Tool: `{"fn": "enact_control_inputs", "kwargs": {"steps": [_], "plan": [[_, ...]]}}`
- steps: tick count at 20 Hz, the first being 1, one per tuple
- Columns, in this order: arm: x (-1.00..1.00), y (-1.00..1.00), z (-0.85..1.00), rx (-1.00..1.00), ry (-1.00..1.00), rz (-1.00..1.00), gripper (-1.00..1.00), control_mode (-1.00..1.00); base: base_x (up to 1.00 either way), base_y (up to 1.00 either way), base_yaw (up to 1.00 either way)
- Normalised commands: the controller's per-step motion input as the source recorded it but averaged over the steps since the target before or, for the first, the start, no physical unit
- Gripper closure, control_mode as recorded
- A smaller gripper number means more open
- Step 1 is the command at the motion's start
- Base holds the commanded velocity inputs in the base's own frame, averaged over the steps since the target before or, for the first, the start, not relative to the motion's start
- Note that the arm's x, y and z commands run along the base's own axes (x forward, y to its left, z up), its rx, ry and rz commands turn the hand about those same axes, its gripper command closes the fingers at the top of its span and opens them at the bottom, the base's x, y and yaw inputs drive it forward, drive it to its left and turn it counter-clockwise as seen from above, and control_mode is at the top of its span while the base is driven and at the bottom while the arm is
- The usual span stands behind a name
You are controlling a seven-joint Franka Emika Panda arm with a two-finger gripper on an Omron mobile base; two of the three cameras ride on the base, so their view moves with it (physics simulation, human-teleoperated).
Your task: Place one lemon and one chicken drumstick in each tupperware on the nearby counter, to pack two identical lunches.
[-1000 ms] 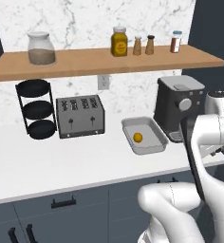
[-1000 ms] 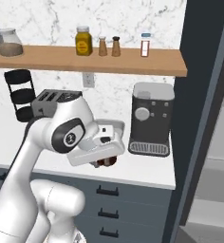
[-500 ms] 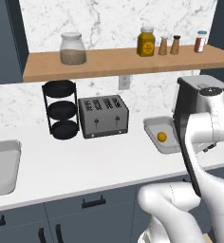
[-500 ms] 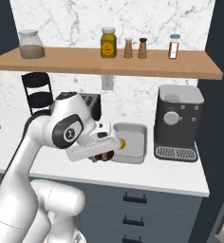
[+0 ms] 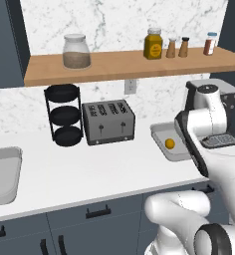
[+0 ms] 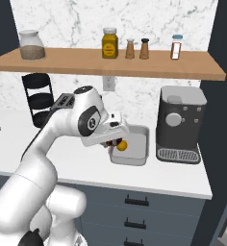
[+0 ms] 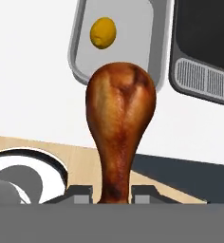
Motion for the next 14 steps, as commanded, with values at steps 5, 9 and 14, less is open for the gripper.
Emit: {"fn": "enact_control_inputs", "kwargs": {"steps": [5,9,14], "plan": [[0.9,-0.11,-0.3,0.28,-0.17,0.0,1.0,-1.0,0.0,0.0,0.0],[0.25,-0.11,-0.24,0.03,-0.05,0.0,1.0,-1.0,0.0,0.0,0.0],[0.63,-0.01,-0.8,0.0,0.0,0.0,1.0,-1.0,0.0,0.0,0.0]]}}
